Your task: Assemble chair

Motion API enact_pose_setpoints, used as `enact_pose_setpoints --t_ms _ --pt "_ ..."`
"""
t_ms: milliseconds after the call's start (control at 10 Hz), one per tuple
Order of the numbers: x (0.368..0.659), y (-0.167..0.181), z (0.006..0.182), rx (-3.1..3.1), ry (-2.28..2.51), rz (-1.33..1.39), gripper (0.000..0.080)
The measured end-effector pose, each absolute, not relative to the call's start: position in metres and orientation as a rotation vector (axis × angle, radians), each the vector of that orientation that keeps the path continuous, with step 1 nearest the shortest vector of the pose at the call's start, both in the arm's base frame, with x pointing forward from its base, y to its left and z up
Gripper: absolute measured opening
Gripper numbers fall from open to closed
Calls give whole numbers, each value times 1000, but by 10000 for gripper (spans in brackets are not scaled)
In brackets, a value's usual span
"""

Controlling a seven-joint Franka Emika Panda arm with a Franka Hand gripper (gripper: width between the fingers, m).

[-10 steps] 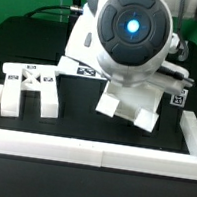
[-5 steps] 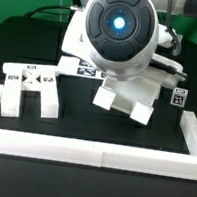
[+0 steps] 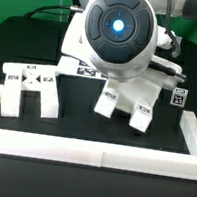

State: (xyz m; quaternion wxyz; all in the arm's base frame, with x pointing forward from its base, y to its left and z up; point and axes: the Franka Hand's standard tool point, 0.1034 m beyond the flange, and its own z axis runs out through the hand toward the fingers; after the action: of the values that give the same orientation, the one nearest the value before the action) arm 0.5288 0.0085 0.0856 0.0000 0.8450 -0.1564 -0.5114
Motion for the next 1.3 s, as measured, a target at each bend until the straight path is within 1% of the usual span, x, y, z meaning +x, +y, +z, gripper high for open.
enact_pose_setpoints --t_ms 100,200,300,1000,1300 --pt "529 9 86 2655 -491 -1606 595" --pt "529 8 85 2655 -491 -1606 595" --pt "529 8 85 2655 -491 -1606 640" --pt "529 8 85 2655 -492 -1606 649" --pt "535 8 82 2688 -496 -1554 649"
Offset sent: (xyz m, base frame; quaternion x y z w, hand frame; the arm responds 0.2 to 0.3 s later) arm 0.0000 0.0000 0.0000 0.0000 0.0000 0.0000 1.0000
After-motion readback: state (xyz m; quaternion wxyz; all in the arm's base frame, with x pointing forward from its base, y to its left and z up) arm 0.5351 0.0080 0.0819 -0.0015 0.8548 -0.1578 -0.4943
